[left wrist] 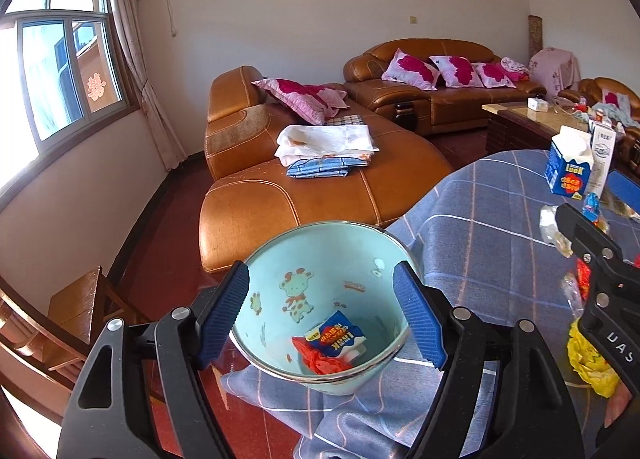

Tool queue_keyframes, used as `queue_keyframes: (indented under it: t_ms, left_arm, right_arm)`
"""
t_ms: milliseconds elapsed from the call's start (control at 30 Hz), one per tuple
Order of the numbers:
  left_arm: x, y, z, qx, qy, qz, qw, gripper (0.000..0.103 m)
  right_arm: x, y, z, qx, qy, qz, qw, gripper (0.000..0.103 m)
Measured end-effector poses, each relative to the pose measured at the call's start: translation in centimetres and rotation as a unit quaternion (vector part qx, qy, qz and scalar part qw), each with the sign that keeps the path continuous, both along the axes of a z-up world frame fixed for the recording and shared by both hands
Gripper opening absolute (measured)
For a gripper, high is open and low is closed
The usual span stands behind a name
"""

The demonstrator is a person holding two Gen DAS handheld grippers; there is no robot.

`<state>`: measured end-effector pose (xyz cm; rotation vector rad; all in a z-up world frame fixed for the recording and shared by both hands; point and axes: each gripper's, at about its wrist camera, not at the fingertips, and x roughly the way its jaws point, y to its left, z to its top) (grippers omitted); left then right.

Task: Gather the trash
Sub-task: 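Move both open tools back over the trash on the table, then grasp the yellow plastic bag with the left tool while the right tool grasps the red mesh net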

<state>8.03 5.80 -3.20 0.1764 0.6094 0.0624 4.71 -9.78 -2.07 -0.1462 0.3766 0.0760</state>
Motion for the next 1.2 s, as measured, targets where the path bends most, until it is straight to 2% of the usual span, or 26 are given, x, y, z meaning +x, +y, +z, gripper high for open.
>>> queue_keyframes:
  t_ms: [200,500,600,700,733,900,1000,1200]
  left_arm:
    - [-2.4,-4.9,-0.9,0.006,0.01,-0.062,0.998,0.074]
    - [-6.7,-11.6,-1.6,0.009,0.004,-0.155,0.9879,0.075]
    - [-7.8,-12.8,-1.7,-0.003,0.015,-0.174,0.9846,0.078]
    - [-9.2,-13.9,-1.4,0.005,-0.001,-0.188,0.9822,0.084]
    - [-9.5,-14.2,-1.2,0.004,-0.004,-0.191,0.9815,0.084]
    - [-10.0,-15.9,-1.6,0.004,0.004,-0.21,0.9777,0.084]
    - [-10.7,-17.3,-2.4,0.01,0.012,-0.229,0.9733,0.085]
    - [-10.6,-18.8,-5.0,0.038,0.025,-0.241,0.9695,0.084]
  right_arm:
    - [-5.5,-6.8,0.4,0.023,0.003,-0.087,0.996,0.073]
    - [-12.6,-15.9,-2.2,0.06,0.025,-0.219,0.974,0.073]
    - [-13.1,-17.0,-2.8,0.072,0.035,-0.226,0.971,0.073]
    - [-13.6,-18.0,-3.0,0.081,0.033,-0.248,0.965,0.074]
    - [-13.9,-18.3,-3.1,0.083,0.031,-0.258,0.962,0.077]
    - [-14.8,-19.3,-3.9,0.074,0.036,-0.279,0.957,0.077]
    - [-15.2,-20.1,-4.7,0.085,0.042,-0.287,0.953,0.077]
    - [-15.0,-19.7,-5.2,0.097,0.038,-0.266,0.958,0.077]
